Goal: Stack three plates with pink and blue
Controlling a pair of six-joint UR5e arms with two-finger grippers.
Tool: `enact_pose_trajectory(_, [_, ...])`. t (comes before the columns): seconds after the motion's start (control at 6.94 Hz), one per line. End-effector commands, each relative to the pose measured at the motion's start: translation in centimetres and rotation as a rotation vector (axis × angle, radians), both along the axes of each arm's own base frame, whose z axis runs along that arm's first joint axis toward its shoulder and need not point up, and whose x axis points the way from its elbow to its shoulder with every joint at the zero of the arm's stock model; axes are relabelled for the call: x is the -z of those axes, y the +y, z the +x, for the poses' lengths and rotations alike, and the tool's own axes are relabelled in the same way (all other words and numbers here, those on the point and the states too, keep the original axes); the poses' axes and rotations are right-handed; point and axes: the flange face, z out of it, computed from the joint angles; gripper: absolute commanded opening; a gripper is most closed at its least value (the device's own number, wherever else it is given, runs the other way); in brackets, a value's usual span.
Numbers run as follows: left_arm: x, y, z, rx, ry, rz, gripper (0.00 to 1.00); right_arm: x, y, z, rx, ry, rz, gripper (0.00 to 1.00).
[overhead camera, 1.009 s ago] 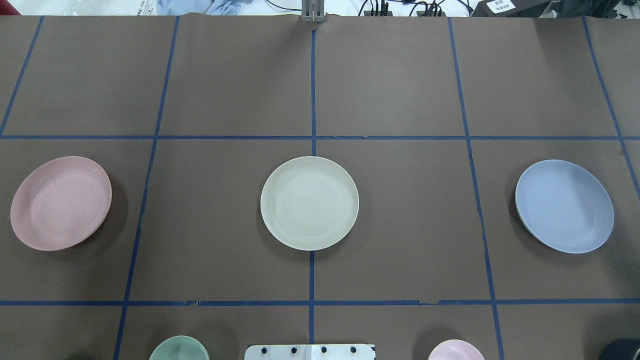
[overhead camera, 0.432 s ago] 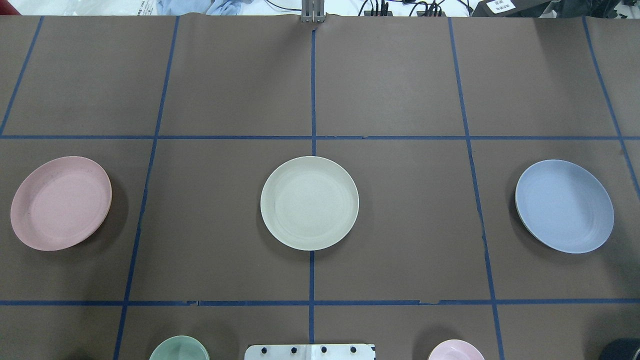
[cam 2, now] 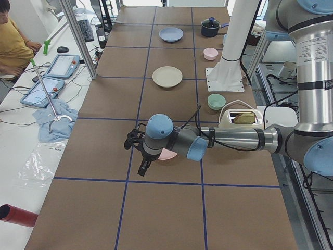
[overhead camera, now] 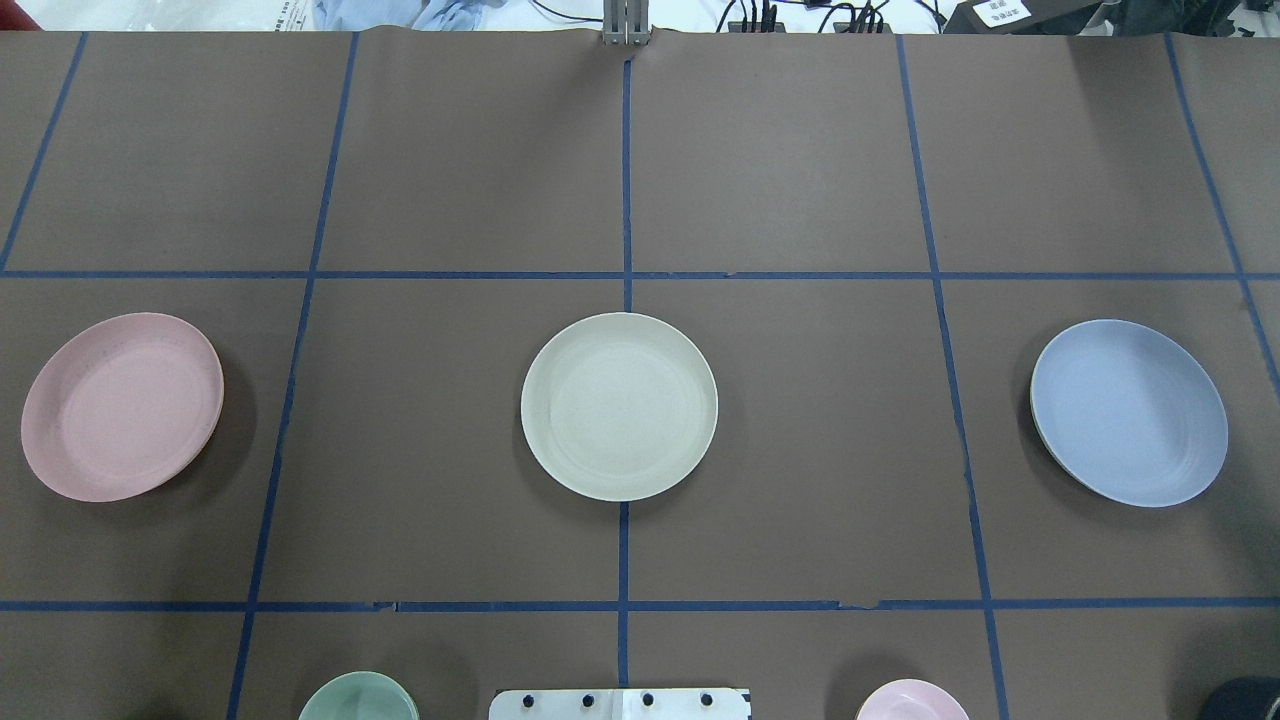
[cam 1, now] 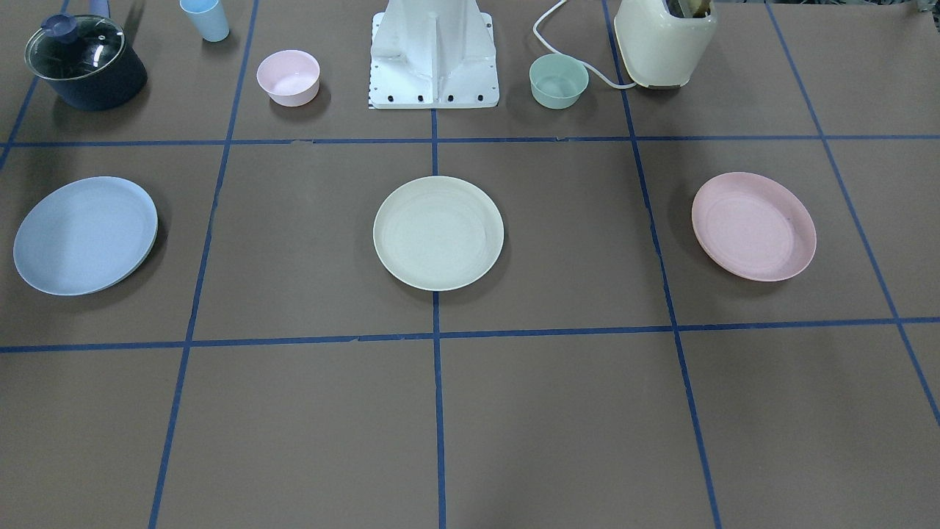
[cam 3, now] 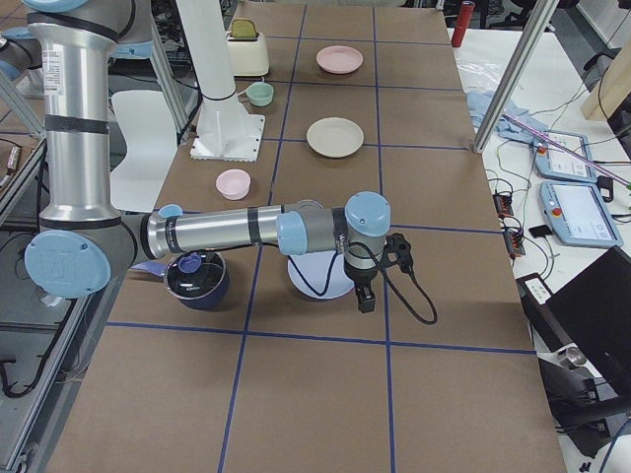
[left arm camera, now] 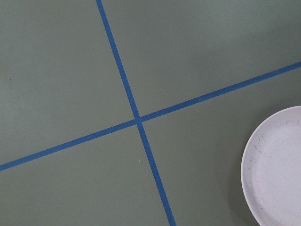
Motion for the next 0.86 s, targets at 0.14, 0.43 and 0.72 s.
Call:
enact_pose_trajectory(0.14, [0.9, -0.4, 0.2, -0.007, 0.01, 0.067, 1.0, -1.1, 0.2, -0.2, 0.0, 0.007, -0.025, 1.0])
enact_pose_trajectory(0.43, [0.0, -0.2, 0.2, -0.012, 0.007, 0.059, 1.0, -2.2, 1.2, 0.6, -0.015, 0.007, -0.05, 1.0])
enact_pose_trajectory(0.72, [0.5, -0.3, 0.2, -0.007, 0.008, 0.067, 1.0, -2.3, 1.3, 1.4, -0.034, 0.001, -0.055, 1.0])
